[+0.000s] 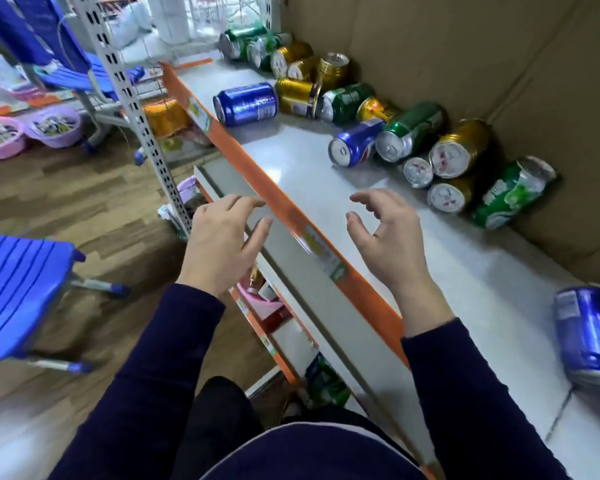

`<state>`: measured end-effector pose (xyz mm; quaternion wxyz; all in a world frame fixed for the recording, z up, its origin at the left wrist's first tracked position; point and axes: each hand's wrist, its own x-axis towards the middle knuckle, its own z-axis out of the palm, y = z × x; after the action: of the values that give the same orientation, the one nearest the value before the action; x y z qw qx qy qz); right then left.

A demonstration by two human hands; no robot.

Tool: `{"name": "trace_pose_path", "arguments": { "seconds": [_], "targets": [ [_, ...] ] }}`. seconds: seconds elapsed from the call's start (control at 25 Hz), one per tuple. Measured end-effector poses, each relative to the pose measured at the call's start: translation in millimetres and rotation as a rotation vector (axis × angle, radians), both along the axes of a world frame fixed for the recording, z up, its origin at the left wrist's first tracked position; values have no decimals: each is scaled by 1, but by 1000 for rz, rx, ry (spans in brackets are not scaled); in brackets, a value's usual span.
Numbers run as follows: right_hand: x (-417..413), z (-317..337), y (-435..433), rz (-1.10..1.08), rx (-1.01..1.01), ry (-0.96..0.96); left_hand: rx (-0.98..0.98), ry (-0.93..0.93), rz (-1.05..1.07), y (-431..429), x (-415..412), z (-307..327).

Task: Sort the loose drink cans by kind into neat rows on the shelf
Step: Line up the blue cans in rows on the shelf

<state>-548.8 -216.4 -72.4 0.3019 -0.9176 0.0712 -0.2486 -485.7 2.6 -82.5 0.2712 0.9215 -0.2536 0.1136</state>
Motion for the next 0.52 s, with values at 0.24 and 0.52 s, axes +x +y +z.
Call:
{"name": "trace_pose_path", "arguments": {
  "seconds": [0.24, 0.52],
  "targets": [
    [98, -10, 17, -133, -12, 22, -24, -22, -174, 5, 135, -12],
    [159, -11, 35, -639, -31, -35, 67, -183, -295, -19, 275, 0]
  ]
}}
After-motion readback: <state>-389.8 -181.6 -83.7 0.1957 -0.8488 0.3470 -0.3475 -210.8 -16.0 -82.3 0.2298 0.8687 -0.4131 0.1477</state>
